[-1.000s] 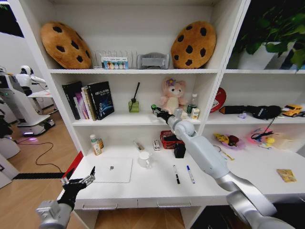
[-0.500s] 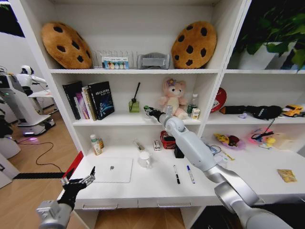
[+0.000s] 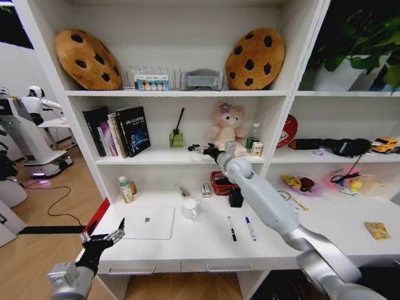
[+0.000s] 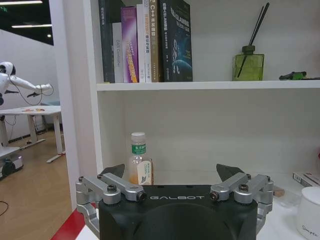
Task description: Organize the objects on the table.
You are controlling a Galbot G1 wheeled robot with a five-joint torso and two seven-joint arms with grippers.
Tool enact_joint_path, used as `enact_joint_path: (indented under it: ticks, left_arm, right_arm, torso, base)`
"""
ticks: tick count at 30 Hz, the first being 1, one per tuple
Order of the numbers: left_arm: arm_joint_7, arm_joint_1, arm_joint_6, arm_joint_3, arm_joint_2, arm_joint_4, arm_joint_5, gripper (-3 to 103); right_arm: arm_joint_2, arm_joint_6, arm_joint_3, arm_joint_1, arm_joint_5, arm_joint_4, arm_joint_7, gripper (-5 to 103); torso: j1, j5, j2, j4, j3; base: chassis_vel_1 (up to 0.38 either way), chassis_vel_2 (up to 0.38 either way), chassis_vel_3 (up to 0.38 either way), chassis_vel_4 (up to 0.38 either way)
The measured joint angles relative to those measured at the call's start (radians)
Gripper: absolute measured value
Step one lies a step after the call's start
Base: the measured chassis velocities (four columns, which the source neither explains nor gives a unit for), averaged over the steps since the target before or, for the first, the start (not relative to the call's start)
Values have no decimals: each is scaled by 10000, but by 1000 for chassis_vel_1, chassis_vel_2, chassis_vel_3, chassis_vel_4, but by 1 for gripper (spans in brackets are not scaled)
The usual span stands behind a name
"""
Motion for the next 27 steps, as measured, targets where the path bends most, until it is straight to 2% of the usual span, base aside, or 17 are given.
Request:
enact_joint_path:
  ticks: [4,9,11,13,16,17,18,21,23,24,27]
  left_arm:
    - [0,-1,0,1,0,0,0,100]
    - [-2,0,0,0,0,0,0,100]
    - [-4,-1,0,0,0,0,0,100]
    - [-2,-1,0,1,0,0,0,100]
    - [-2,-1,0,1,0,0,0,100]
    - [-2,-1,0,1,0,0,0,100]
    - [1,-1,0,2,0,0,0,100]
    - [0,-1,0,1,0,0,-1,100]
    - [0,-1,0,1,0,0,0,100]
    - [0,-1,0,1,0,0,0,100]
    - [0,-1,0,1,0,0,0,100]
  right_arm:
    - [-783,-402,569,-1069,375,1528,189,100]
    - [-1208,-600,1119,-1887,646,2413,311,100]
    - [-1434,-701,1759,-3027,692,3064,623,100]
    - [-1444,-720,2007,-3474,668,3227,730,100]
    - [-1360,-976,2931,-5312,440,3640,1218,100]
    - [-1360,-976,2931,-5312,440,3640,1218,100]
    - [-1266,-1057,3427,-6227,74,3777,1301,100]
    - [-1103,-1088,3752,-7108,-279,3850,1550,100]
    - [-875,-1110,3880,-7771,-465,3857,2132,100]
    - [-685,-1115,3881,-8248,-529,3817,2714,100]
    - [-475,-1113,3872,-8695,-660,3715,3060,100]
  torso:
    - [-2,1,0,-2,-1]
    - [-1,0,1,4,-1]
    - [-2,0,1,4,-1]
    - [-1,2,1,5,0]
    - [-1,6,0,-2,0]
    - [-1,6,0,-2,0]
    - [-1,-1,1,0,-1]
    - [-1,1,1,0,0]
    - [-1,0,1,4,0]
    - [-1,0,1,3,0]
    - [0,0,1,3,1]
  base:
    - [0,0,0,0]
    - [0,0,0,0]
    - [0,0,0,0]
    - [0,0,0,0]
    - [0,0,0,0]
    - [0,0,0,0]
    - [0,0,0,0]
    - [0,0,0,0]
    - [0,0,0,0]
    - [0,0,0,0]
    - [0,0,0,0]
